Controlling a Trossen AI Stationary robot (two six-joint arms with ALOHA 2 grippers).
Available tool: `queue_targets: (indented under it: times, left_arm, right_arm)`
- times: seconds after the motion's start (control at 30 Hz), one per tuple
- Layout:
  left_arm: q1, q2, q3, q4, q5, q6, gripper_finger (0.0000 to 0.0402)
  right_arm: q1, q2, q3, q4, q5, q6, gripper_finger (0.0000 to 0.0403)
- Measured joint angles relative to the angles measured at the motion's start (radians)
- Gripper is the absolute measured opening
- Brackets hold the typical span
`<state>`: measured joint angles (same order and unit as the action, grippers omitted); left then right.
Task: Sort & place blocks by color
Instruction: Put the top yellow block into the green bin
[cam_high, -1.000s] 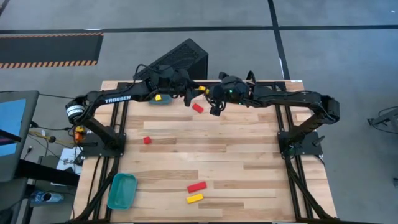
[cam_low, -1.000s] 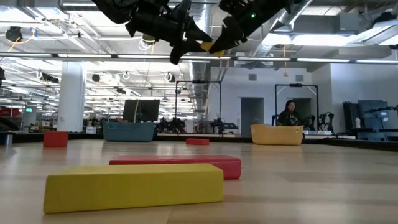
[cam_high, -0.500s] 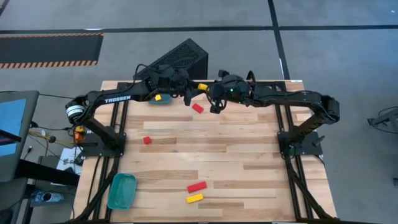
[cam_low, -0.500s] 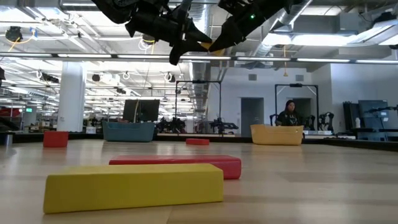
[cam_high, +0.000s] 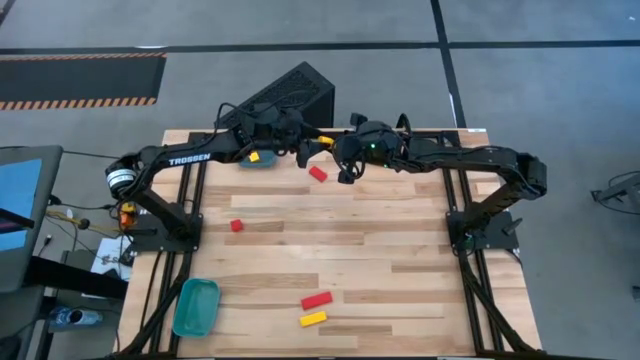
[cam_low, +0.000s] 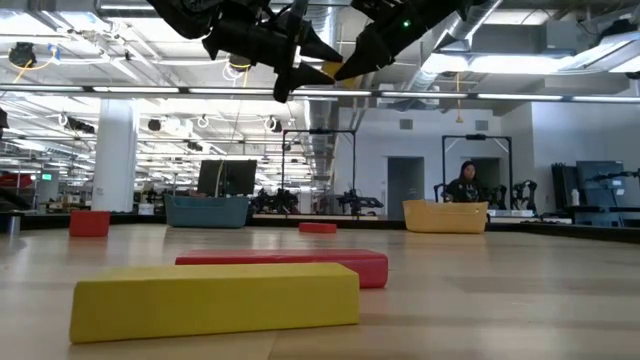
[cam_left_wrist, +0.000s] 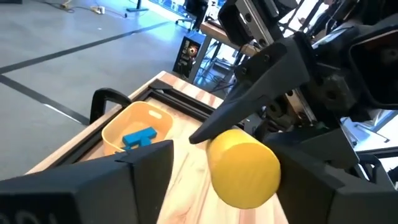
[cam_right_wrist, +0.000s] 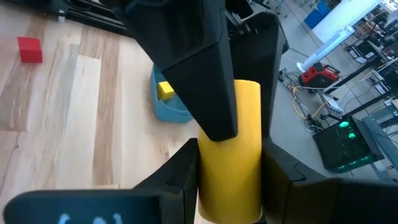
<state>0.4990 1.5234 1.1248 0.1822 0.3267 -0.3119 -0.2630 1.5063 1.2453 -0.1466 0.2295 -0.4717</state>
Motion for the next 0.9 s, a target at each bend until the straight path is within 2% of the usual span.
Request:
queue_targets:
  times: [0.1,0.2,0.3,0.5,0.67,0.8,0.9]
  left_arm:
    - [0.001,0.000,0.000,-0.006,0.002,0.000,0.0245]
    - [0.000,0.000,0.000,-0.008,0.007,0.000,0.0231]
    - [-0.001,0.000,0.000,-0.007,0.010,0.000,0.0197]
    - [0.001,0.000,0.000,-0.001,0.014,0.018,0.0103]
    - [0.005,0.000,0.001,0.000,0.010,0.038,0.0099]
    - [0.027,0.000,0.002,-0.007,0.008,0.038,0.0099]
    - [0.073,-0.010,0.000,-0.084,-0.025,0.036,0.0099]
  right_arm:
    - [0.000,0.000,0.000,0.003,0.000,0.021,0.0128]
    - [0.000,0.000,0.000,0.011,0.001,0.026,0.0129]
    - [0.000,0.001,0.000,0.016,0.003,0.026,0.0128]
    - [-0.001,0.002,0.000,0.017,0.008,0.022,0.0129]
    - [-0.015,0.002,0.000,0.019,0.005,0.103,0.0144]
    - [-0.039,0.002,0.000,0.022,0.034,0.258,0.0181]
    - [-0.064,-0.007,0.000,-0.008,0.092,0.363,0.0213]
